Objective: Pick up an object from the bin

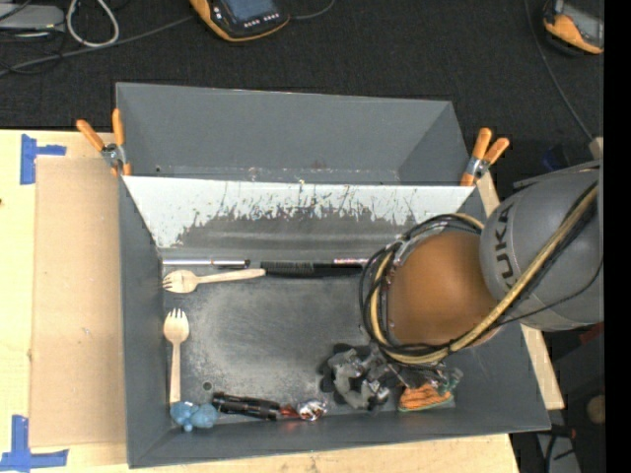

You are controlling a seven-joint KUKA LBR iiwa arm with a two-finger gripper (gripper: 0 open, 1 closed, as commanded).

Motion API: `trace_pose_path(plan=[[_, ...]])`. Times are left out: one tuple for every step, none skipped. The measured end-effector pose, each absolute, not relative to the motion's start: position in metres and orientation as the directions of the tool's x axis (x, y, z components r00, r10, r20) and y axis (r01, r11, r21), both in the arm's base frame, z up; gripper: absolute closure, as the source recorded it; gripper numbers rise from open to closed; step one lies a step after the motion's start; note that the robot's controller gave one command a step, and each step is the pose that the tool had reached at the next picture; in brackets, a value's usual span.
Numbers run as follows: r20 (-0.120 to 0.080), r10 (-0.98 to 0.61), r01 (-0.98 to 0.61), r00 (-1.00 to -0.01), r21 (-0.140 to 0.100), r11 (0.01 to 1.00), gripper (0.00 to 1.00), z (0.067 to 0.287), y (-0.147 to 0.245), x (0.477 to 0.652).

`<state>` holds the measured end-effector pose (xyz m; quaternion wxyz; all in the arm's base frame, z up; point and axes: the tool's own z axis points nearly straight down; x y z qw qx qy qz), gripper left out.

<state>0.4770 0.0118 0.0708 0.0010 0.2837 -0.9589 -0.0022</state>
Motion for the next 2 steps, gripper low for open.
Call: trace_pose_path(plan=[[0.001,-0.6,-0.6,-0.8,0.007,0.8,1.0,0.103,0.007,0.482],[0.001,-0.584,-0.584,-0.812,0.008,0.812,1.0,0.121,0.002,0.489]])
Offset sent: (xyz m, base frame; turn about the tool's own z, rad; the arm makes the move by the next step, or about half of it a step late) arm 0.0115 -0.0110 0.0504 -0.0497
